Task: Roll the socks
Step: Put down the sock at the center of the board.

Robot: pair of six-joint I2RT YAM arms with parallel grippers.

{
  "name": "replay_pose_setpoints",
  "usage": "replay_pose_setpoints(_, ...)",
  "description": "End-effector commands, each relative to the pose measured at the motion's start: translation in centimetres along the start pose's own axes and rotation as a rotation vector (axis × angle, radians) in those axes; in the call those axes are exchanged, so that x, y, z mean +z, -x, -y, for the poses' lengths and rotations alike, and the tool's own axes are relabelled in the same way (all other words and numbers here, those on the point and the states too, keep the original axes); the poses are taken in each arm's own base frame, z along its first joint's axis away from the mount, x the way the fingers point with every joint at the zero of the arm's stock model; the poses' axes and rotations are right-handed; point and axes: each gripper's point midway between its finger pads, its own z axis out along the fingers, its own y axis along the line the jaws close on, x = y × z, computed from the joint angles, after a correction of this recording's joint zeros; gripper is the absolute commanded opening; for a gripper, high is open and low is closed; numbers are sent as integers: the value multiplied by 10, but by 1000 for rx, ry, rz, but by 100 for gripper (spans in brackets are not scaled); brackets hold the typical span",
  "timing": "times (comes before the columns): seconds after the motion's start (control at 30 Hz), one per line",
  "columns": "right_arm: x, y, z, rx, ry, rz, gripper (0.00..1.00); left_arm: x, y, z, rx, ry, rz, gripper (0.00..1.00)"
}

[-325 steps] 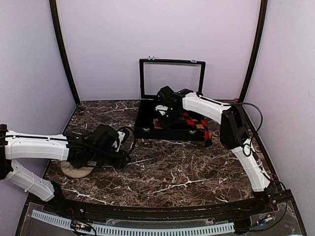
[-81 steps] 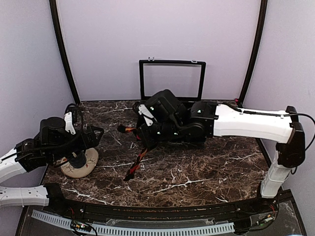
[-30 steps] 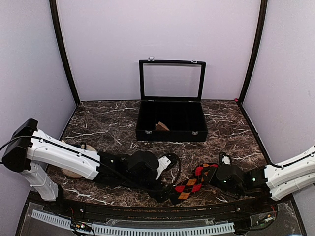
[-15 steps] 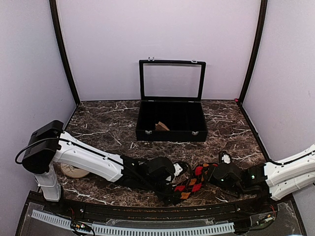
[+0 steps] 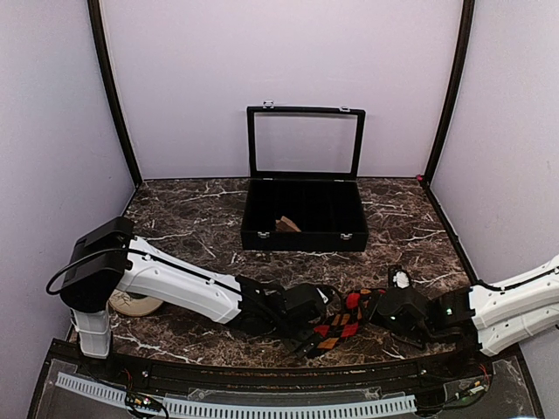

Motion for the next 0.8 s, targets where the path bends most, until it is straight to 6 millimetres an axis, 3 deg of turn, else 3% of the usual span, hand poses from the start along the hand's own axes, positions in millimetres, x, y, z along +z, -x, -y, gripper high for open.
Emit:
replay_pose_setpoints(0.0,-4,8,-10,-23,4,27,46,8,-42,-34,27,186,-148,91)
replay_pose_setpoints(0.37,-7,18,-1,-32,-48,76,49,-9,-85,-65,27,299,-251,91)
replay_pose_setpoints(0.77,6,19,4,-55,-99,95,49,-32,-111,-85,4,361,-310,92)
